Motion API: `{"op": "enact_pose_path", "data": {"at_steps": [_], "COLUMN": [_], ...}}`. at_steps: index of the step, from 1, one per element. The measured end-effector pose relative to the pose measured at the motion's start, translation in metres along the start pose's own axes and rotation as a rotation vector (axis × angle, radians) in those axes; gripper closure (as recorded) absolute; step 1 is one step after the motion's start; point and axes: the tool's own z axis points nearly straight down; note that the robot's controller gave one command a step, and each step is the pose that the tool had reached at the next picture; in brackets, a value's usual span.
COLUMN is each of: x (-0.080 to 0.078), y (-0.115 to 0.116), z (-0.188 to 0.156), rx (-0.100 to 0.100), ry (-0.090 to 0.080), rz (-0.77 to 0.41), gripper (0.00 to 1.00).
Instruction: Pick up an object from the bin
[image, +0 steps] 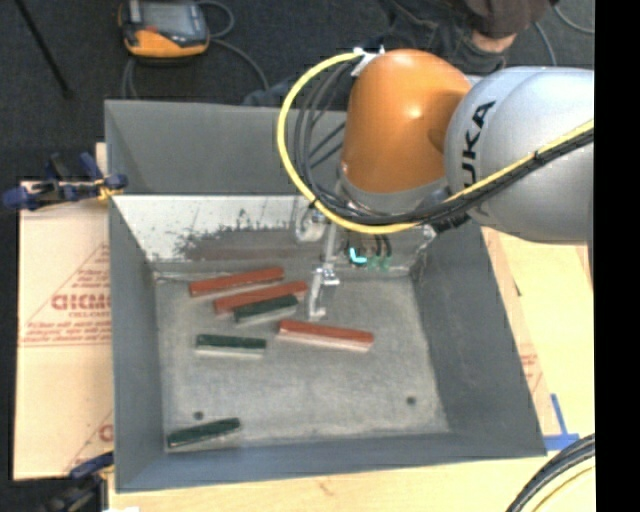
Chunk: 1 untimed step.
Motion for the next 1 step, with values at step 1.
{"op": "enact_pose_path", "data": {"at_steps": [1], "x": [-0.0014], "y": [-0.0001], "z": [-0.0045], "rx": [-0.001], "ry": [-0.008], "rz": [0.001], "gripper": [0.0]}}
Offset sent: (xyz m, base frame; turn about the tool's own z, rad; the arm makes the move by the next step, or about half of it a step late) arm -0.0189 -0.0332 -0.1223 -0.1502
